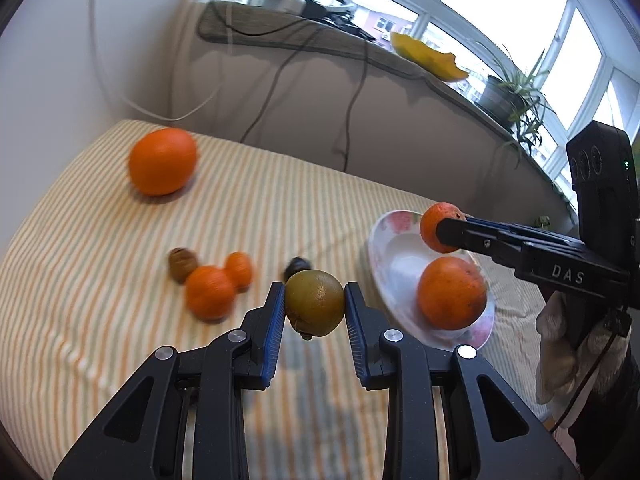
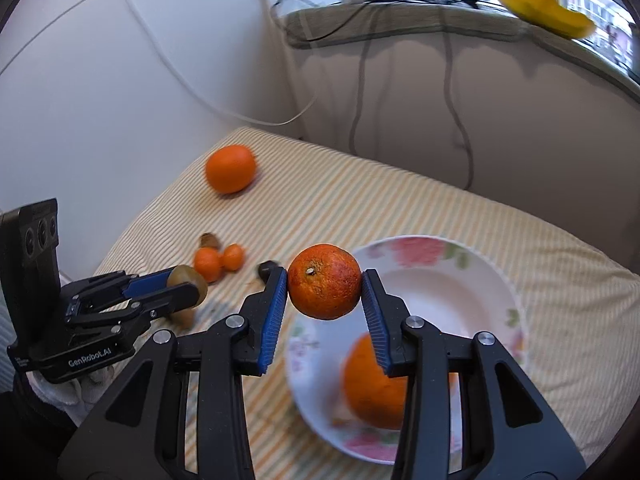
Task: Organize fruits
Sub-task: 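Grasp the kiwi with the left gripper while the right gripper grasps the tangerine, then lower the kiwi and tangerine onto the plate and open both grippers, then grasp the dark plum with the left gripper while the right grasps the brown fruit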
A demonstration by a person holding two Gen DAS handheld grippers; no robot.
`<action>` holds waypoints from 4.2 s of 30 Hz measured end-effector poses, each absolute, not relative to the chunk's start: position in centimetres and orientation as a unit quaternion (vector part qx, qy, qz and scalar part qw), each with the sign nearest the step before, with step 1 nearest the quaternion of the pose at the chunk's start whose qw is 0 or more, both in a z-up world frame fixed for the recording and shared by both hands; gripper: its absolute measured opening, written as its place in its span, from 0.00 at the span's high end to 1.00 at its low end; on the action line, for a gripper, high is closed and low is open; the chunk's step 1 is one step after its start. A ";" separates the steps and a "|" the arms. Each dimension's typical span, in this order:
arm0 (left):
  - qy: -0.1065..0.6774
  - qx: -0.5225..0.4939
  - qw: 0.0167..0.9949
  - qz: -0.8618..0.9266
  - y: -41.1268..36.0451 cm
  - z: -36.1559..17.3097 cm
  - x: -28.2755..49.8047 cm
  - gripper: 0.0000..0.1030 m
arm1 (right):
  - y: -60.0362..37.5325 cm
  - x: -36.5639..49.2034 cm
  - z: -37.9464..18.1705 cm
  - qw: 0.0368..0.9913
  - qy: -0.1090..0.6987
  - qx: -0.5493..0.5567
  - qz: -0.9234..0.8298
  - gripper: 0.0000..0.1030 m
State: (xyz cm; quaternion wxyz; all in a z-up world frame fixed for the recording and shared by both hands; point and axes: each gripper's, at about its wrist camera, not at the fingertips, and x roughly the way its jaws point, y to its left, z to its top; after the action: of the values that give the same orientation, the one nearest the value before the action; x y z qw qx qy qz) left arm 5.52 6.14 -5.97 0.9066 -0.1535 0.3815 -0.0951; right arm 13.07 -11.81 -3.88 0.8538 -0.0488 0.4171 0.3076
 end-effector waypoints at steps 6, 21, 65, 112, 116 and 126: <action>0.383 -0.139 0.906 -0.116 3.5 -5.8 7.2 0.73 | -14.3 14.7 -4.3 0.860 0.423 -0.038 0.283 0.61; 0.398 -0.122 0.900 -0.131 -0.1 -6.9 10.8 0.73 | -17.7 18.1 -6.4 0.856 0.447 -0.016 0.261 0.61; 0.379 -0.124 0.908 -0.126 0.8 -5.4 7.6 0.62 | -17.2 15.2 -3.8 0.871 0.412 -0.018 0.265 0.31; 0.429 -0.097 0.898 -0.027 10.7 -10.6 -0.3 0.70 | -2.0 8.6 -10.6 0.742 0.495 -0.053 0.449 0.57; 0.429 -0.090 0.898 -0.032 10.6 -10.8 0.1 0.70 | -1.0 8.9 -11.3 0.733 0.507 -0.049 0.450 0.60; 0.429 -0.091 0.898 -0.035 10.9 -11.0 0.4 0.75 | 0.6 9.2 -12.3 0.716 0.526 -0.041 0.457 0.61</action>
State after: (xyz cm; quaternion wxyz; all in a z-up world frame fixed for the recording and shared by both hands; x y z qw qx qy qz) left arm 0.39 10.86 -10.99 0.8979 -0.0911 0.4292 -0.0348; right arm 9.17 0.61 -12.25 0.7156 -0.0407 0.5263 0.4574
